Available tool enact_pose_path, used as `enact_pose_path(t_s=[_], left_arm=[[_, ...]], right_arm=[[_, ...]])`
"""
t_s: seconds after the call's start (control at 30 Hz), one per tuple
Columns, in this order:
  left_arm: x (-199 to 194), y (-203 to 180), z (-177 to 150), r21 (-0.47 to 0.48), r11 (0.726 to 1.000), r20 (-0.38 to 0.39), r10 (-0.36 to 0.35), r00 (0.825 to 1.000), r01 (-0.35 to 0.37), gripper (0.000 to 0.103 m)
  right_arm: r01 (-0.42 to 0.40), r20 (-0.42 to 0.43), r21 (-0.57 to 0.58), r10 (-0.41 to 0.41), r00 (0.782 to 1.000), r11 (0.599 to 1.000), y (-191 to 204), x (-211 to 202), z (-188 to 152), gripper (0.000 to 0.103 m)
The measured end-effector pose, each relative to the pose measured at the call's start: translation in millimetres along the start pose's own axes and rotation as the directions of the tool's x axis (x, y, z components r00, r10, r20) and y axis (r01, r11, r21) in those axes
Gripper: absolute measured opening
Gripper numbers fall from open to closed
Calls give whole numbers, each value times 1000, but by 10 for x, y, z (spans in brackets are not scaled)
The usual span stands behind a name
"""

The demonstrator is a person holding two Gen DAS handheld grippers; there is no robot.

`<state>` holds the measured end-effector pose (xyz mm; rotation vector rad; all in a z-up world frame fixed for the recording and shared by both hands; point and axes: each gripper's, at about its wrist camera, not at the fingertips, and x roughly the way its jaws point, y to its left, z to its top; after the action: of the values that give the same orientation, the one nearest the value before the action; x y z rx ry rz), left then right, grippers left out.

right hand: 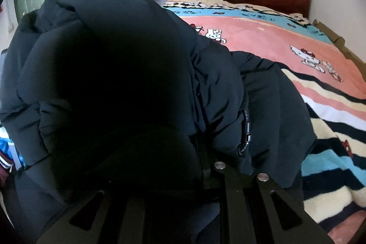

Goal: Fold large clothes

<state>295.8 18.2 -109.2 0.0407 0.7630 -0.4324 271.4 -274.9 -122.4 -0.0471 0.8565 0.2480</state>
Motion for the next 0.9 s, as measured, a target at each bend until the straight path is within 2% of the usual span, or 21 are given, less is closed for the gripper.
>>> enact_pose_path(t_s=[0.3, 0.43, 0.53, 0.67, 0.9], left_arm=[[-229, -64, -60, 37, 999, -5, 14, 1000, -14, 27], [-327, -121, -98, 92, 995, 2, 32, 999, -32, 34], [-387, -161, -118, 139, 990, 10, 32, 999, -33, 42], [-426, -136, -145, 154, 988, 12, 17, 1000, -18, 43], [-523, 14, -302, 120, 991, -51, -50, 997, 56, 43]], right_arm=[[17, 17, -61, -16, 1000, 998, 71, -230, -50, 24], [4, 28, -68, -3, 1000, 998, 90, -305, -102, 28], [2, 35, -91, 2, 999, 996, 104, -355, -121, 39], [-28, 37, -116, 33, 999, 993, 119, -399, -134, 67], [-72, 9, -75, 73, 997, 995, -38, -404, -194, 71]])
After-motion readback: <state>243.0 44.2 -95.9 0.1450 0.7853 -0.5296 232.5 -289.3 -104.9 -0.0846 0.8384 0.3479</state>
